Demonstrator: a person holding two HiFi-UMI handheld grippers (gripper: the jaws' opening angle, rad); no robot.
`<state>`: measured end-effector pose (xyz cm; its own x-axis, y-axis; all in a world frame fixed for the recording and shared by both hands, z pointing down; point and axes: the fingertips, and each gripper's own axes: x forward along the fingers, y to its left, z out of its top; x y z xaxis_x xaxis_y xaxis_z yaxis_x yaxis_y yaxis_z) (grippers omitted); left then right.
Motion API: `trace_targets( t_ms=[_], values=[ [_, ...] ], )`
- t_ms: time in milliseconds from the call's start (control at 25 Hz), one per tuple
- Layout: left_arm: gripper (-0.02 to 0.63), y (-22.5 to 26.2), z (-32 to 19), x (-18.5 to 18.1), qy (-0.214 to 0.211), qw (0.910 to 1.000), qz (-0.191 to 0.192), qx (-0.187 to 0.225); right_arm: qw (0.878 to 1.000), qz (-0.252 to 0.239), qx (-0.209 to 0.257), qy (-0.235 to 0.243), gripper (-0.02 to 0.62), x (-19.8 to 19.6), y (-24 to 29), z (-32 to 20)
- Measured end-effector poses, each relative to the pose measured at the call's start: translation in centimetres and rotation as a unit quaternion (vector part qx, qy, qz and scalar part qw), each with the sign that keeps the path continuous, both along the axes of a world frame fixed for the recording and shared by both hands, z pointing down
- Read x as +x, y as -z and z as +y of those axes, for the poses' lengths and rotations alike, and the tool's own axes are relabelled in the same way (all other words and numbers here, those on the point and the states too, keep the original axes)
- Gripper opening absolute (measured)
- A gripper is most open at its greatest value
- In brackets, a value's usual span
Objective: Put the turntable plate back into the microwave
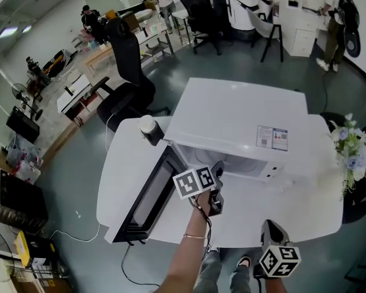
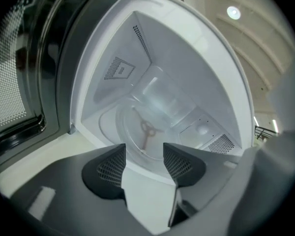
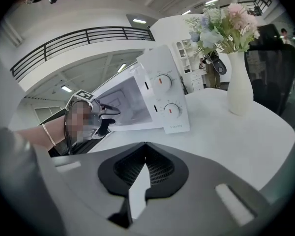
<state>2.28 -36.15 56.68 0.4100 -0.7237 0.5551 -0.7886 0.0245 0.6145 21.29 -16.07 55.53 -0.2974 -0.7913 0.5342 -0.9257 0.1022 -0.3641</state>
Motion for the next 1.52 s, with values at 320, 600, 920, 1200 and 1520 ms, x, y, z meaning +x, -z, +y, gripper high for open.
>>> trace_targets(
  t_ms=[320,600,920,1200,1520],
  values=[
    [0.214,4.6,5.0,0.5,-0.031,0.9976,-0.042,0.045,0.999,0.000,0.031,0.023,0.011,-0.6,2.9,-1.2],
    [0.048,9.3,10.1,-0.3,-0.016,0.9937,-0.063,0.091,0.996,-0.009,0.082,0.042,0.011,-1.3,7.8,-2.6],
    [-0.003,14.4,16.0,-0.5,-0.005,0.9801,-0.098,0.173,0.985,-0.014,0.151,0.077,0.011,-1.7,14.4,-2.3],
    [-0.003,14.3,18.8,-0.1,0.024,0.9711,-0.125,0.202,0.981,-0.006,0.175,0.083,0.011,0.1,15.8,-1.5],
    [-0.002,14.3,18.4,-0.6,0.033,0.9706,-0.128,0.201,0.978,0.012,0.186,0.096,0.011,0.0,16.4,-1.4]
  ],
)
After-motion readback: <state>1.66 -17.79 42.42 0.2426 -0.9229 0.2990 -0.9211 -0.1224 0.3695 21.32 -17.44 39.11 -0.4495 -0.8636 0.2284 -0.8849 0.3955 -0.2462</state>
